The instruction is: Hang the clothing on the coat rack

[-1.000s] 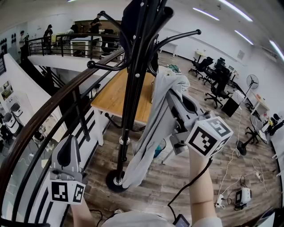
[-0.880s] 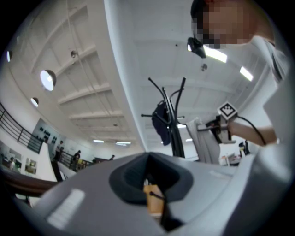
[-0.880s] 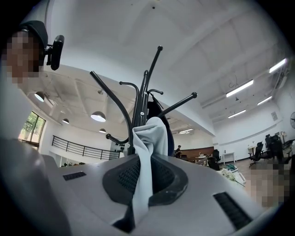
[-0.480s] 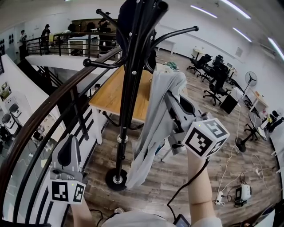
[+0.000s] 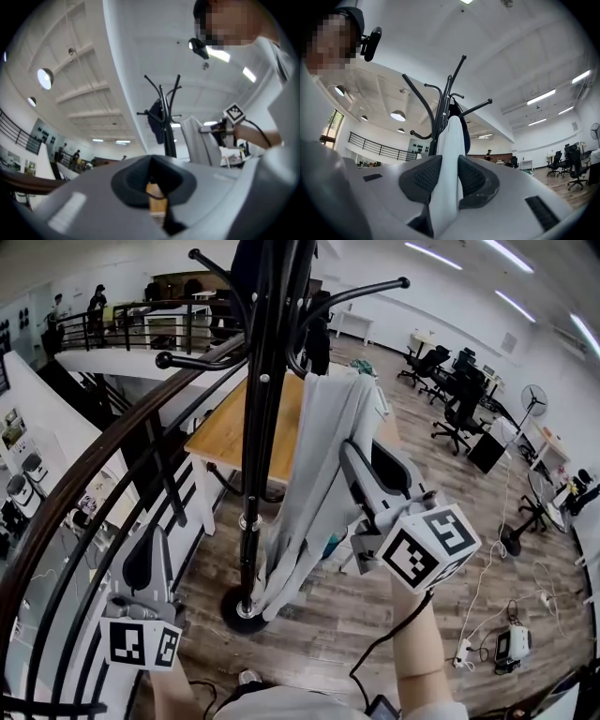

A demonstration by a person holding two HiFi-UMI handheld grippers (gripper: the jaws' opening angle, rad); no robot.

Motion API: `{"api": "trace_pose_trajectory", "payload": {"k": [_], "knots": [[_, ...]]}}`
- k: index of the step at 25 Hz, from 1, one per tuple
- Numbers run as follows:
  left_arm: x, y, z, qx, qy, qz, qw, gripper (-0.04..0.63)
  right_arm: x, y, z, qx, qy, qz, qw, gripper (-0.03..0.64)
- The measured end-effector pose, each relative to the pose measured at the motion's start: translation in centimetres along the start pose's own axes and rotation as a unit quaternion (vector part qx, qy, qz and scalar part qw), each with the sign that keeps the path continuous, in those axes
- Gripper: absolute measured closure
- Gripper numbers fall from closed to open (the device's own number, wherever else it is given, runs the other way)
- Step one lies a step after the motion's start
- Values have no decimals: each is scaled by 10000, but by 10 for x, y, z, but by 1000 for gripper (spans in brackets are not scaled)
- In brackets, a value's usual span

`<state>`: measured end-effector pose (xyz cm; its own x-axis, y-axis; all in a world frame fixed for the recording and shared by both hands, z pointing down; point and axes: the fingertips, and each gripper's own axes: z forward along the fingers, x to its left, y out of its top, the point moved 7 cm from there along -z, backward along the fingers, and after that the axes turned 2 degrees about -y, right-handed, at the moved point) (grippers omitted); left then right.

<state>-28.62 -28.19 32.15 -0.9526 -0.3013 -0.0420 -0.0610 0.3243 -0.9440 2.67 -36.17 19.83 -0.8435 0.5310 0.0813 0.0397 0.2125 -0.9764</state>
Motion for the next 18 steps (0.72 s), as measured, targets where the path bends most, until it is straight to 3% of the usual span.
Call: {"api": "trace_pose_trajectory", "payload": {"k": [9,15,18], "knots": [[-36,9,-8,79,-1,57,10000,588,-6,1,-42,-65,-10,-85,9999,510],[-63,16,-14,41,-10,116,9999,588,-11,-10,-73,20,-32,-144,9999,614],[-76,23,-18,26,-12,150,9999,589,-13,-10,-88,21,-21,-167,9999,617]]}}
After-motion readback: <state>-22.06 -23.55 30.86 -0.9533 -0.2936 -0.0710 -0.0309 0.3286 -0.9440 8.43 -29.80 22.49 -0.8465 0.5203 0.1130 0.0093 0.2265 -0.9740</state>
